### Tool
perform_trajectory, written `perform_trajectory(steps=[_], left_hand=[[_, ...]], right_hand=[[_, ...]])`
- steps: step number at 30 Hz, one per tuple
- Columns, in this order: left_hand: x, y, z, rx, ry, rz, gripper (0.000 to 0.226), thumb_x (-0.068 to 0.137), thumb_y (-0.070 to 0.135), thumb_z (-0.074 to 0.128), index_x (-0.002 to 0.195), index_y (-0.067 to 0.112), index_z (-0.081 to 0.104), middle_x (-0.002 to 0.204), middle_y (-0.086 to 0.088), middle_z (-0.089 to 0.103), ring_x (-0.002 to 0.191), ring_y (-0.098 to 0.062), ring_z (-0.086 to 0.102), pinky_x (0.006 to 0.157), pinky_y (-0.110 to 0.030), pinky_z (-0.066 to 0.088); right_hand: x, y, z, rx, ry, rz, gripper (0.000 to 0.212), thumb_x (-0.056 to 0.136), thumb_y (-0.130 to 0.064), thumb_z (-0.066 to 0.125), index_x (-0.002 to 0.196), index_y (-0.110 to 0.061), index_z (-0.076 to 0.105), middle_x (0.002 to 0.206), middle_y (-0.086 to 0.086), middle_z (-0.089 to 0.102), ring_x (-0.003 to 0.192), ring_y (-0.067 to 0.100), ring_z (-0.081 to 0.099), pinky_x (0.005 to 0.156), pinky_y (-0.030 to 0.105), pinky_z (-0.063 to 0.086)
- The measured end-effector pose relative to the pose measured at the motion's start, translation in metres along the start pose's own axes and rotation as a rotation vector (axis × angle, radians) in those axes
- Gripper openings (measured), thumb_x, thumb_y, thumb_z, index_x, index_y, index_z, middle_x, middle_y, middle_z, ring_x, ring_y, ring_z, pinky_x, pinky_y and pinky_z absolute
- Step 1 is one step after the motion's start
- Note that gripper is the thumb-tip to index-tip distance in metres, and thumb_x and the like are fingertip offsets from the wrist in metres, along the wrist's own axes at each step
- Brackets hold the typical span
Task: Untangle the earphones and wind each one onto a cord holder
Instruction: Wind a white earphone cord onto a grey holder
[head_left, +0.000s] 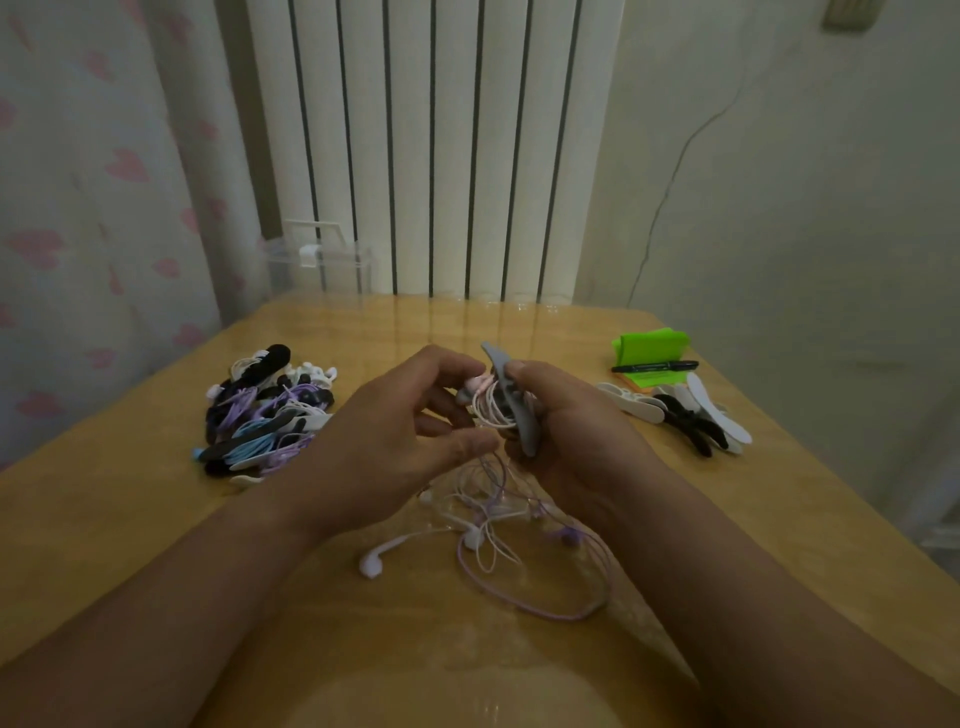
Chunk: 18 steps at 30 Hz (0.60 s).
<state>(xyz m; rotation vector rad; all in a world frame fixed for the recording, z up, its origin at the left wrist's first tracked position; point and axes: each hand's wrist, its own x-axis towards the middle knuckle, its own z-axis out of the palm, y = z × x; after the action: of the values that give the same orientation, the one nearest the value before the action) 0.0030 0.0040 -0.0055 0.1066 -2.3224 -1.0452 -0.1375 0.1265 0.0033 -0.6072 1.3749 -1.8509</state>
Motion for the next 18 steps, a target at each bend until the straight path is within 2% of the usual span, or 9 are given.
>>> perform_trajectory(steps=[4,7,11,15,18], left_hand=[[0.001,0.000,-0.004,-0.060,0.062,0.018,0.036,0.084,0.039,0.073,0.118,0.028,0.065,0.108,0.013,0.070,0.100,-0.011,0.070,0.081,-0.027,0.061],[0.001,0.000,-0.003,-0.072,0.074,0.012,0.031,0.085,0.040,0.072,0.113,0.029,0.067,0.102,0.011,0.071,0.095,-0.014,0.070,0.081,-0.035,0.063],[0.001,0.000,0.001,-0.065,0.152,0.030,0.018,0.091,0.038,0.071,0.103,0.025,0.067,0.088,-0.001,0.071,0.078,-0.020,0.069,0.070,-0.043,0.061],[0.003,-0.001,0.004,-0.078,0.206,0.001,0.016,0.096,0.033,0.069,0.095,0.018,0.063,0.079,-0.005,0.064,0.073,-0.027,0.062,0.066,-0.048,0.057],[0.005,-0.001,0.012,-0.188,0.260,-0.087,0.013,0.100,0.023,0.067,0.092,0.013,0.062,0.075,0.001,0.063,0.068,-0.020,0.059,0.063,-0.037,0.057]], right_hand=[[-0.001,-0.001,0.001,-0.037,-0.022,-0.016,0.027,0.104,-0.024,0.056,0.118,-0.007,0.071,0.101,0.010,0.075,0.067,0.009,0.068,0.049,0.018,0.049],[-0.001,-0.001,0.002,-0.066,-0.023,-0.023,0.027,0.103,-0.024,0.056,0.119,-0.007,0.071,0.105,0.011,0.075,0.073,0.011,0.068,0.051,0.018,0.050],[-0.002,0.001,0.002,-0.113,-0.076,-0.041,0.027,0.103,-0.027,0.058,0.121,-0.013,0.072,0.113,0.013,0.073,0.095,0.024,0.069,0.072,0.030,0.049],[-0.004,0.002,0.006,-0.188,-0.089,-0.065,0.019,0.104,-0.027,0.058,0.115,-0.020,0.071,0.103,0.003,0.069,0.085,0.017,0.060,0.065,0.029,0.043],[-0.004,0.005,0.008,-0.199,-0.075,-0.088,0.006,0.103,-0.027,0.060,0.104,-0.024,0.065,0.089,-0.003,0.070,0.080,0.015,0.062,0.064,0.031,0.041]])
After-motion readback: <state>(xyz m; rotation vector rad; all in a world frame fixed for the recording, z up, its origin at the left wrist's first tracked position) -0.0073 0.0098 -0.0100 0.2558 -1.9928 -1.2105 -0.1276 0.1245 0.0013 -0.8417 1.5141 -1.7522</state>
